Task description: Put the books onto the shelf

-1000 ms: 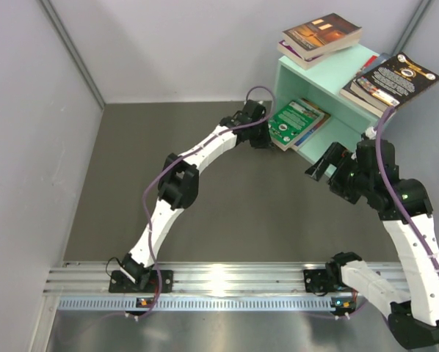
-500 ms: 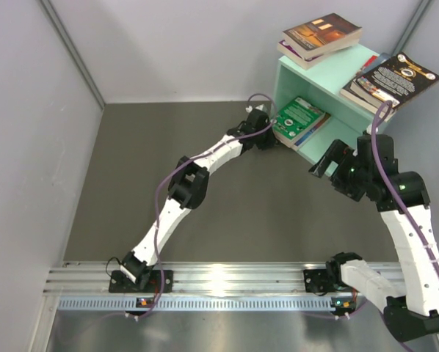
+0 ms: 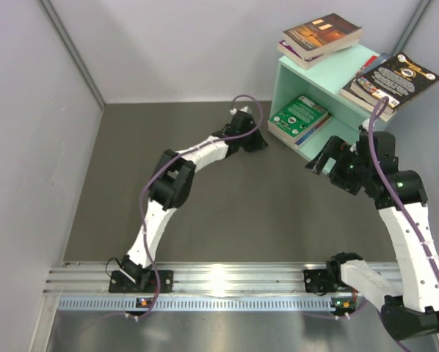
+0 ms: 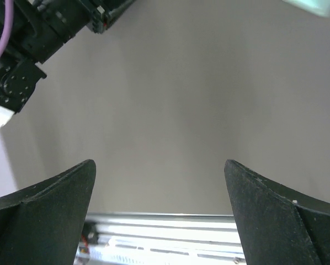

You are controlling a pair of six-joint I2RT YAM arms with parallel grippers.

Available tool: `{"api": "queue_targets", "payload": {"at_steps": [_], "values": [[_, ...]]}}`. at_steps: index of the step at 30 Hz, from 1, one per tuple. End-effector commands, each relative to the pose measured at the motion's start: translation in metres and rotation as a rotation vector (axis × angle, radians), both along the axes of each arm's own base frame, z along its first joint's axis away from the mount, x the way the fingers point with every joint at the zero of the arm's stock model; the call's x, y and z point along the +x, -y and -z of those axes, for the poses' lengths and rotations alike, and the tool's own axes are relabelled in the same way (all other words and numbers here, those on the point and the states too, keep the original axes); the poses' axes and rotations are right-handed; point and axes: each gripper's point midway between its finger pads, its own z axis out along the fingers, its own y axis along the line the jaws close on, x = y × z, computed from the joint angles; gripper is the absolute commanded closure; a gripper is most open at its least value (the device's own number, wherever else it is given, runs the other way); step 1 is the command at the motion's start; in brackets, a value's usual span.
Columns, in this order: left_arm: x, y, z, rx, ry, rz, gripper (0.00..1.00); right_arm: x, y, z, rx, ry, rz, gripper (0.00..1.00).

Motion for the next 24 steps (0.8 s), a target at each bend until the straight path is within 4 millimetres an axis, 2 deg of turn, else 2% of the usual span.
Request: {"api": "queue_targets", "payload": {"at_steps": [1,2,3,4,5,6,7,8,9,10,11,12,13,14,15,16,17,18,19,20,21,22,23,24], "values": [[0.005,-0.043,-0.136,-0.115,0.227,-0.034,0.79,0.025,-0.033,-0.025,0.097,0.15,-0.189,0.0],[-0.002,-0.059,-0.17,-0.139,0.268,-0.05,0.69,0.03,-0.04,-0.026,0.119,0.154,-0.224,0.0],[0.0,-0.084,-0.157,-0.117,0.234,-0.082,0.62,0.036,-0.048,-0.036,0.139,0.201,-0.257,0.0],[-0.008,-0.099,-0.186,-0.141,0.268,-0.081,0.46,0.038,-0.057,-0.039,0.165,0.208,-0.304,0.0],[-0.008,-0.119,-0.191,-0.136,0.263,-0.087,0.28,0.04,-0.064,-0.045,0.163,0.236,-0.344,0.0],[-0.016,-0.13,-0.185,-0.109,0.258,-0.066,0.23,0.042,-0.068,-0.055,0.162,0.272,-0.369,0.0],[-0.029,-0.144,-0.202,-0.086,0.267,-0.067,0.19,0.045,-0.073,-0.062,0.163,0.308,-0.396,0.0],[-0.035,-0.154,-0.204,-0.054,0.268,-0.072,0.18,0.047,-0.075,-0.067,0.154,0.333,-0.415,0.0],[-0.048,-0.169,-0.186,0.026,0.237,-0.064,0.13,0.044,-0.082,-0.078,0.134,0.371,-0.456,0.0],[-0.058,-0.184,-0.205,0.059,0.281,-0.101,0.11,0.048,-0.085,-0.081,0.099,0.382,-0.461,0.0],[-0.067,-0.194,-0.205,0.092,0.282,-0.111,0.09,0.046,-0.092,-0.087,0.084,0.404,-0.493,0.0],[-0.077,-0.206,-0.194,0.145,0.266,-0.119,0.07,0.041,-0.104,-0.098,0.075,0.445,-0.551,0.0],[-0.093,-0.221,-0.208,0.174,0.286,-0.152,0.05,0.041,-0.108,-0.103,0.073,0.461,-0.569,0.0],[-0.101,-0.233,-0.207,0.206,0.28,-0.18,0.05,0.04,-0.111,-0.11,0.07,0.483,-0.579,0.0],[-0.11,-0.247,-0.198,0.243,0.257,-0.211,0.05,0.039,-0.111,-0.119,0.074,0.505,-0.579,0.0],[-0.121,-0.272,-0.212,0.286,0.278,-0.297,0.05,0.039,-0.109,-0.124,0.07,0.522,-0.565,0.0],[-0.127,-0.286,-0.213,0.312,0.284,-0.334,0.05,0.039,-0.109,-0.134,0.077,0.555,-0.561,0.0],[-0.135,-0.299,-0.205,0.357,0.283,-0.359,0.05,0.038,-0.109,-0.141,0.076,0.583,-0.562,0.0],[-0.147,-0.314,-0.222,0.369,0.329,-0.405,0.05,0.034,-0.109,-0.151,0.083,0.622,-0.57,0.0],[-0.159,-0.337,-0.225,0.418,0.359,-0.477,0.04,0.033,-0.107,-0.16,0.079,0.668,-0.56,0.0],[-0.159,-0.349,-0.215,0.468,0.344,-0.517,0.02,0.034,-0.107,-0.16,0.088,0.666,-0.555,0.0],[-0.171,-0.362,-0.229,0.471,0.386,-0.565,0.02,0.035,-0.101,-0.163,0.084,0.676,-0.511,0.0],[-0.175,-0.375,-0.236,0.484,0.423,-0.627,0.02,0.035,-0.101,-0.163,0.099,0.673,-0.494,0.0],[-0.182,-0.385,-0.216,0.553,0.432,-0.617,0.03,0.036,-0.101,-0.159,0.101,0.687,-0.493,0.0]]}}
